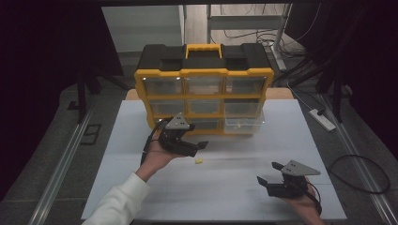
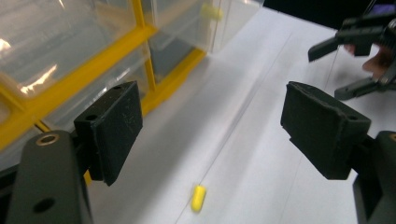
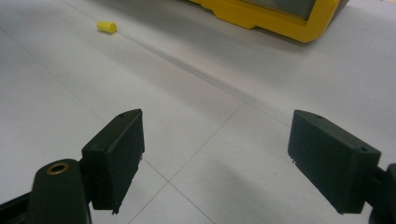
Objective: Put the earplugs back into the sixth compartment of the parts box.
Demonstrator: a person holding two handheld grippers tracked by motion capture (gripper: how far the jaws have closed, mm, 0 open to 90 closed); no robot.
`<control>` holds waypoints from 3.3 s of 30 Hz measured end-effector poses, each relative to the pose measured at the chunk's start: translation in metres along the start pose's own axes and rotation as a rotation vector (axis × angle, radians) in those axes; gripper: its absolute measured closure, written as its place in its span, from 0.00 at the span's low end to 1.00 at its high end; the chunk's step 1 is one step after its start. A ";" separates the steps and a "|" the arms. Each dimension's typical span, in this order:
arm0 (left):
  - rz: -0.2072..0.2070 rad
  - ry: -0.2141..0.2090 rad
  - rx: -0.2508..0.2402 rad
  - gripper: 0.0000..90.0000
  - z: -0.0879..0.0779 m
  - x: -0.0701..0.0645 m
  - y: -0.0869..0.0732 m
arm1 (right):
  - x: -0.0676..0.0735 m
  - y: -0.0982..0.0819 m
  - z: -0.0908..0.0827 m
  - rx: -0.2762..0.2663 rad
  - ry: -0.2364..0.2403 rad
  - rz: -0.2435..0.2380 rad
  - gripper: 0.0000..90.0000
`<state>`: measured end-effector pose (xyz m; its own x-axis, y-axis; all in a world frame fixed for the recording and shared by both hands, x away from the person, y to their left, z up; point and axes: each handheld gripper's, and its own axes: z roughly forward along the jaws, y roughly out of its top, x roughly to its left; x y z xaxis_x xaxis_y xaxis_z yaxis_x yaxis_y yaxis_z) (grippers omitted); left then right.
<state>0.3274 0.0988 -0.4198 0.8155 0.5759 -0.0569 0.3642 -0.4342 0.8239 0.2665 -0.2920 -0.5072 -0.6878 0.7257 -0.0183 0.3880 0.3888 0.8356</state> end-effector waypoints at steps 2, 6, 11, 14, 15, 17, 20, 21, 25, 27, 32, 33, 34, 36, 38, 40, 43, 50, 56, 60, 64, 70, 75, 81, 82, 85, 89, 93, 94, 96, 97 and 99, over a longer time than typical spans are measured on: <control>0.000 -0.005 0.014 0.23 0.002 -0.002 -0.004 | 0.000 0.000 0.000 -0.001 0.001 0.001 0.21; 0.018 -0.001 0.043 0.22 0.006 -0.006 -0.012 | 0.000 0.000 0.000 -0.001 0.000 -0.002 0.21; 0.013 -0.007 0.078 0.22 0.011 -0.007 -0.023 | 0.000 0.000 0.000 -0.001 0.000 0.000 0.21; 0.004 -0.008 0.099 0.22 0.015 -0.006 -0.030 | 0.000 0.000 0.000 -0.001 -0.001 0.000 0.21; 0.000 -0.008 0.108 0.22 0.016 -0.005 -0.032 | 0.000 0.000 0.000 0.000 -0.001 0.000 0.21; -0.007 -0.011 0.132 0.22 0.021 -0.004 -0.038 | 0.001 0.000 0.000 0.003 -0.002 -0.001 0.21; -0.012 -0.012 0.165 0.22 0.027 -0.001 -0.044 | 0.000 0.000 0.001 0.003 0.000 -0.001 0.21; -0.013 -0.011 0.170 0.22 0.029 0.000 -0.046 | 0.000 0.000 0.001 0.003 0.000 0.000 0.21; -0.023 -0.008 0.214 0.22 0.040 0.004 -0.051 | 0.000 0.000 0.001 0.004 0.000 -0.001 0.21; -0.022 -0.005 0.237 0.22 0.046 0.006 -0.052 | 0.001 0.000 0.001 0.005 0.000 -0.003 0.21; -0.008 -0.004 0.291 0.23 0.062 0.009 -0.056 | 0.000 0.000 0.001 0.005 0.000 -0.001 0.21; -0.002 -0.003 0.301 0.23 0.066 0.009 -0.057 | 0.000 0.000 0.001 0.005 0.000 -0.002 0.21; -0.002 -0.003 0.301 0.24 0.066 0.009 -0.057 | 0.000 0.000 0.001 0.005 0.000 -0.002 0.21; 0.017 0.006 0.321 0.25 0.072 0.007 -0.059 | 0.000 0.000 0.001 0.005 0.000 -0.003 0.21; 0.024 0.007 0.328 0.26 0.074 0.007 -0.059 | 0.000 0.000 0.001 0.005 0.000 -0.003 0.21; 0.041 0.011 0.347 0.29 0.077 0.006 -0.060 | 0.000 0.000 0.001 0.006 0.000 -0.002 0.21; 0.042 0.009 0.357 0.31 0.079 0.007 -0.061 | 0.000 0.000 0.001 0.007 0.000 -0.004 0.21; 0.039 0.003 0.377 0.44 0.085 0.010 -0.064 | 0.000 0.000 0.001 0.007 0.001 -0.001 0.21; 0.049 -0.012 0.387 0.53 0.086 0.010 -0.065 | 0.000 0.000 0.001 0.006 0.000 -0.001 0.21; 0.058 -0.028 0.387 0.66 0.085 0.009 -0.065 | 0.000 0.000 0.001 0.006 0.000 -0.001 0.21; 0.074 -0.032 0.390 0.87 0.084 0.008 -0.064 | 0.000 0.000 0.001 0.005 0.000 -0.002 0.21; 0.050 -0.025 0.316 0.89 0.073 0.009 -0.058 | 0.000 0.000 0.001 0.004 -0.001 0.000 0.21; 0.024 -0.017 0.217 0.89 0.057 0.009 -0.052 | 0.000 0.000 0.000 0.002 -0.002 0.000 0.21; -0.028 -0.010 0.086 0.89 0.036 0.010 -0.042 | 0.000 0.000 0.001 0.003 -0.001 0.001 0.21; -0.042 -0.018 0.065 0.89 0.033 0.011 -0.040 | 0.000 0.000 0.001 0.002 -0.002 0.002 0.21; -0.066 -0.028 0.012 0.89 0.024 0.011 -0.033 | 0.000 0.000 0.001 0.003 -0.003 0.002 0.21; -0.071 -0.031 -0.049 0.89 0.013 0.010 -0.021 | 0.000 0.000 0.001 0.003 -0.004 0.001 0.21; -0.062 -0.031 -0.104 0.89 0.002 0.009 -0.005 | 0.000 0.000 0.001 0.004 -0.004 0.002 0.21; -0.058 -0.036 -0.119 0.89 -0.001 0.009 0.002 | 0.000 0.000 0.001 0.002 -0.003 0.003 0.21; -0.056 -0.039 -0.140 0.89 -0.004 0.009 0.009 | 0.000 0.000 0.001 0.003 -0.004 0.002 0.21; -0.055 -0.039 -0.146 0.89 -0.005 0.009 0.012 | 0.000 0.000 0.000 0.003 -0.004 0.002 0.21; -0.060 -0.044 -0.170 0.89 -0.007 0.009 0.023 | 0.000 0.000 0.000 0.003 -0.004 0.002 0.21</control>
<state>0.3401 0.0992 -0.3974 0.8149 0.5646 -0.1306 0.3346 -0.2744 0.9015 0.2668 -0.2919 -0.5076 -0.6846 0.7287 -0.0186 0.3911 0.3887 0.8342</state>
